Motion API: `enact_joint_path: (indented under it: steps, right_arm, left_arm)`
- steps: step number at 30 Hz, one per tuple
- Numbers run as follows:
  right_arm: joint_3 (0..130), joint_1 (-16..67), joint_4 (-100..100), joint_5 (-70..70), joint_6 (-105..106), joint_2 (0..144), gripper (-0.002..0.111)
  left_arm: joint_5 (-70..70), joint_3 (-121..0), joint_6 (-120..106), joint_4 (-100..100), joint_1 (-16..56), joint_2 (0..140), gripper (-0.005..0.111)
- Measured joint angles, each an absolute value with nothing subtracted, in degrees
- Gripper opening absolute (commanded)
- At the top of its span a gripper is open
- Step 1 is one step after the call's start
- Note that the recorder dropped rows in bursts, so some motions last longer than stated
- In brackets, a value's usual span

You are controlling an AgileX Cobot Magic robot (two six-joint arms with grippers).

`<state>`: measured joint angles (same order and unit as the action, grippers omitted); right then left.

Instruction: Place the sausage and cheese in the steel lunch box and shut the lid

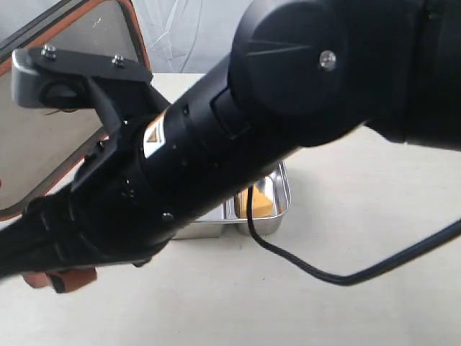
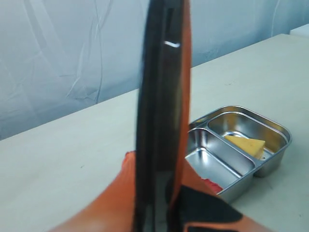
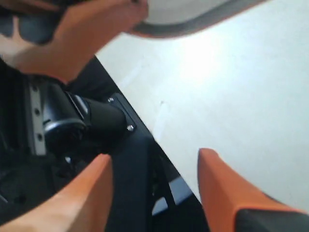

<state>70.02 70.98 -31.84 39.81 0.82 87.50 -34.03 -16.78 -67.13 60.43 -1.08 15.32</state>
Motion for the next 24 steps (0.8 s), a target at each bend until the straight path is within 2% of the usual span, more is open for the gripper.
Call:
enact_joint_path:
  steps: [7, 16, 24]
  right_arm:
    - [70.0, 68.0, -23.0, 49.9, -3.7, 86.3, 0.051]
    - [70.0, 53.1, -20.9, 51.2, -6.0, 80.7, 0.051]
    - [70.0, 41.5, -26.9, 52.7, -3.3, 79.5, 0.051]
  left_arm:
    - [-33.5, -16.9, -72.1, 59.5, -0.9, 15.3, 0.000]
    - [-33.8, -21.2, -87.9, 56.4, 2.5, 15.3, 0.000]
    - [-33.3, -21.9, -94.6, 44.6, 5.3, 15.3, 0.000]
